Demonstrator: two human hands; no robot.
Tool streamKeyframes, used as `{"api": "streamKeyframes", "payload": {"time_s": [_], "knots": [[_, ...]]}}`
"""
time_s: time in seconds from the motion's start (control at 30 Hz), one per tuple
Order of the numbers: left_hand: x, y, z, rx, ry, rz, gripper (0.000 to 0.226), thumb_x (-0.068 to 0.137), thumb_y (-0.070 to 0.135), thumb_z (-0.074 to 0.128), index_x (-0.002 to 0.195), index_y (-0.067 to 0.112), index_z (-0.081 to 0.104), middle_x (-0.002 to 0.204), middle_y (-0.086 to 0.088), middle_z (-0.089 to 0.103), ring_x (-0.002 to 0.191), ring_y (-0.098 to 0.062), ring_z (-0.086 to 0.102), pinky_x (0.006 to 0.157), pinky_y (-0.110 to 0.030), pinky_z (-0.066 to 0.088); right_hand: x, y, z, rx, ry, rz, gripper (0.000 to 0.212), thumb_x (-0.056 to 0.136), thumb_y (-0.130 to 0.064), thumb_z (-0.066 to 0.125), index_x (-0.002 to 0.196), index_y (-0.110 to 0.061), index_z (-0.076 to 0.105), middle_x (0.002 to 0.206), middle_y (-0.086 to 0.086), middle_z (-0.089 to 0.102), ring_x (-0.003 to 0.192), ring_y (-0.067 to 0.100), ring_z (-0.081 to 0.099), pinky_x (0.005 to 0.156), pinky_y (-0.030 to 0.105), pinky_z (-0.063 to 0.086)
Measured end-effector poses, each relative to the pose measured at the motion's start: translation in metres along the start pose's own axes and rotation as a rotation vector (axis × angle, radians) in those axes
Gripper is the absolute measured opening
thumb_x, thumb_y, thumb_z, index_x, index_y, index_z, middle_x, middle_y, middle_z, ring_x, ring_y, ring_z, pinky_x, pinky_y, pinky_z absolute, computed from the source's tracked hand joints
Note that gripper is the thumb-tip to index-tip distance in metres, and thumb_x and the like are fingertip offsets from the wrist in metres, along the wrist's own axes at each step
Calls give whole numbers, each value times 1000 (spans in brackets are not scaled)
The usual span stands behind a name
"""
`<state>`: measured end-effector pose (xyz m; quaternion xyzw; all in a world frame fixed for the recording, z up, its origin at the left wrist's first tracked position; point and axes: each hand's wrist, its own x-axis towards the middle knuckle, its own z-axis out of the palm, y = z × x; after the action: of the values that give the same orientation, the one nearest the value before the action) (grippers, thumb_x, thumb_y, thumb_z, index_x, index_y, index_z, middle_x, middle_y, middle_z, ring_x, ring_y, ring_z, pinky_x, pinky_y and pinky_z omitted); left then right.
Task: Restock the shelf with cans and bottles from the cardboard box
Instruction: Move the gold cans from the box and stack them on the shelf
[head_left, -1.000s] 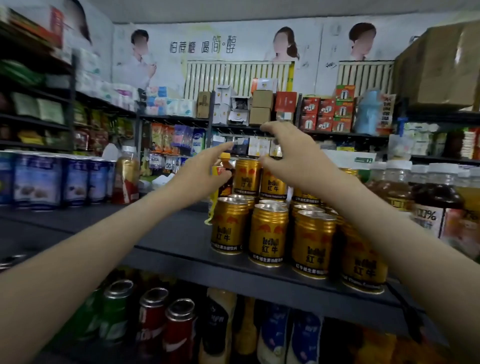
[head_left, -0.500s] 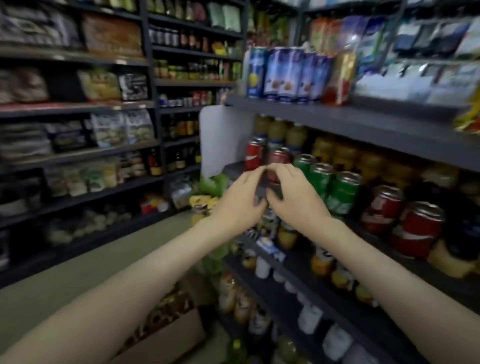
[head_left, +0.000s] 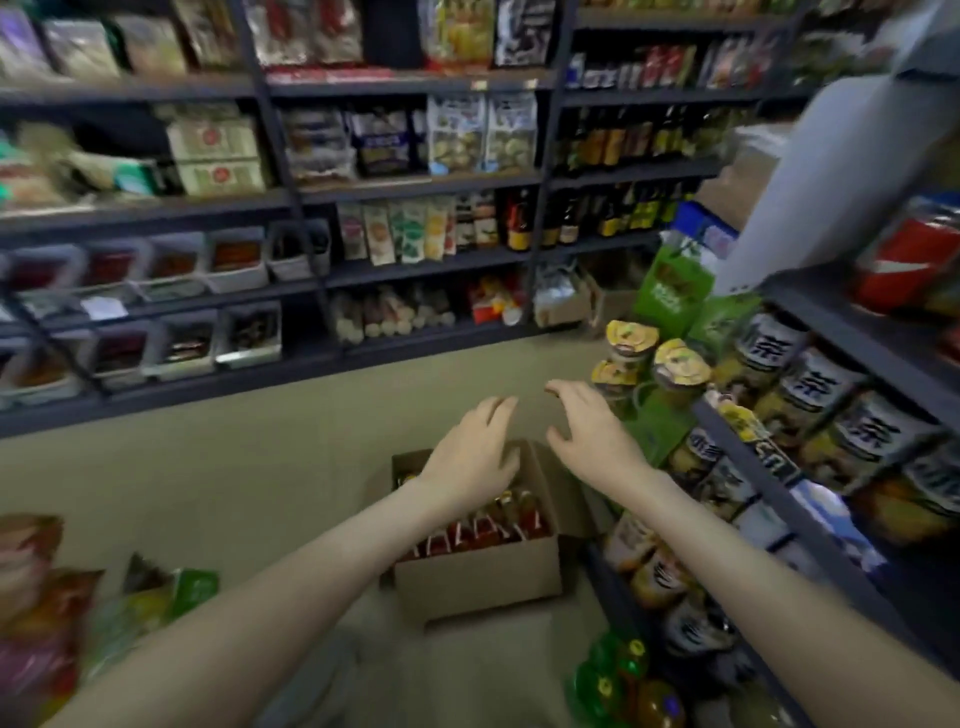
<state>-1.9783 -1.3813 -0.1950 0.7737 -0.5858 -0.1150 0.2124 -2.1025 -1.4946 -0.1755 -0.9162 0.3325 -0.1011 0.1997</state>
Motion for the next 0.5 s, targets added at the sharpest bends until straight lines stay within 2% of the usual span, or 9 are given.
{"api": "streamKeyframes", "payload": {"time_s": [0.2, 0.33, 0.5], "knots": [[33, -81, 34, 79, -105, -225, 60, 96, 23, 46, 150, 12, 22, 153, -10, 27, 137, -27, 32, 109, -37, 34, 84, 39, 71, 44, -195, 48, 57, 96, -20, 52, 148, -15, 29, 149, 4, 35, 139, 20, 32, 110, 34, 33], [59, -138, 51, 107, -155, -368, 61, 96, 28, 48, 150, 15, 22, 153, -8, 28, 134, -26, 36, 107, -40, 38, 135, 62, 114, 125, -305, 144, 59, 94, -20, 56, 147, -16, 30, 150, 4, 36, 137, 20, 36, 109, 37, 38], [73, -206, 91, 51, -256, -503, 58, 98, 26, 44, 150, 17, 20, 152, -5, 27, 131, -24, 38, 104, -35, 38, 180, 90, 181, 91, -460, 170, 56, 95, -19, 55, 146, -19, 31, 148, 1, 37, 135, 17, 37, 108, 34, 39]]}}
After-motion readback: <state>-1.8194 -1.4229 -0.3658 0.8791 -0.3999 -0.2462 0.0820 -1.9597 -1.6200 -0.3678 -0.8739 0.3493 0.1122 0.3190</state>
